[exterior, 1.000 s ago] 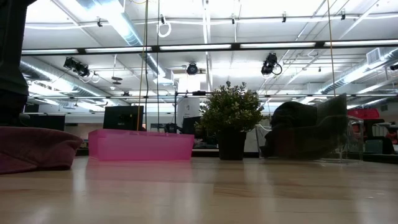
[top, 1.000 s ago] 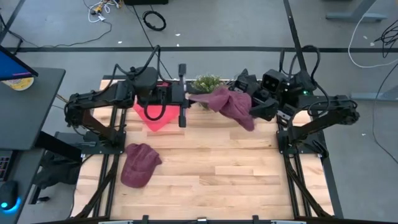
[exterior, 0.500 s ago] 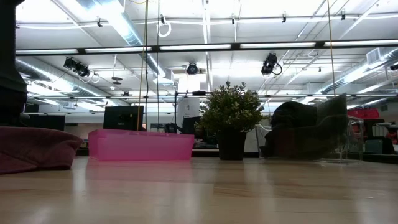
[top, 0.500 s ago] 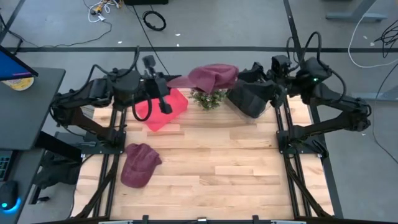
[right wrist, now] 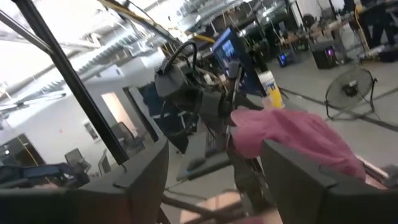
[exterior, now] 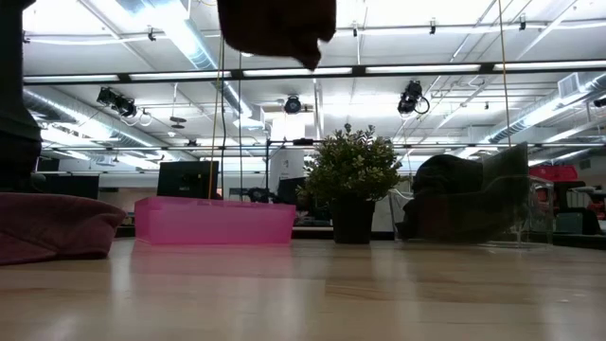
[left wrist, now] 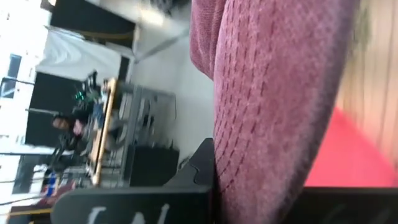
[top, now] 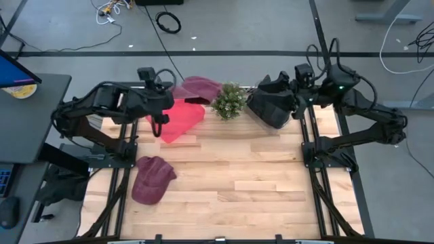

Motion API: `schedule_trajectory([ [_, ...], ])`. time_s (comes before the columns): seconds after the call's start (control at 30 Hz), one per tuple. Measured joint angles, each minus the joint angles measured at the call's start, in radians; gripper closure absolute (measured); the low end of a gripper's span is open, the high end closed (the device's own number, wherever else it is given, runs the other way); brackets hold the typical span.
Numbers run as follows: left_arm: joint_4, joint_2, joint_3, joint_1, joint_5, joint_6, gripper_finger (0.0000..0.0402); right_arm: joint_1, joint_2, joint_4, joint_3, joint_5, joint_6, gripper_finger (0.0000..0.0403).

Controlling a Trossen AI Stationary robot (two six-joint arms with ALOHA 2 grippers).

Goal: Pick & Place hat
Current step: Put the right red cap into the red bin

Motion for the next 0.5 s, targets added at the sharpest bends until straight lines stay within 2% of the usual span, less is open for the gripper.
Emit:
schedule_trajectory([
  [0.23, -0.230, 0.068, -0.019, 0.052, 0.022, -0.107, 0.0389, 0.001, 0.026, -0.027, 0.000, 0.000, 0.000, 0.0170],
  [0.37, -0.218, 0.081, -0.126, 0.085, 0.031, -0.093, 0.0389, 0.002, 0.036, -0.052, 0.000, -0.002, -0.010, 0.0182],
  [0.5, -0.197, 0.078, -0.288, 0.125, 0.039, -0.094, 0.0388, 0.002, 0.036, -0.116, 0.000, -0.001, -0.038, 0.0196],
])
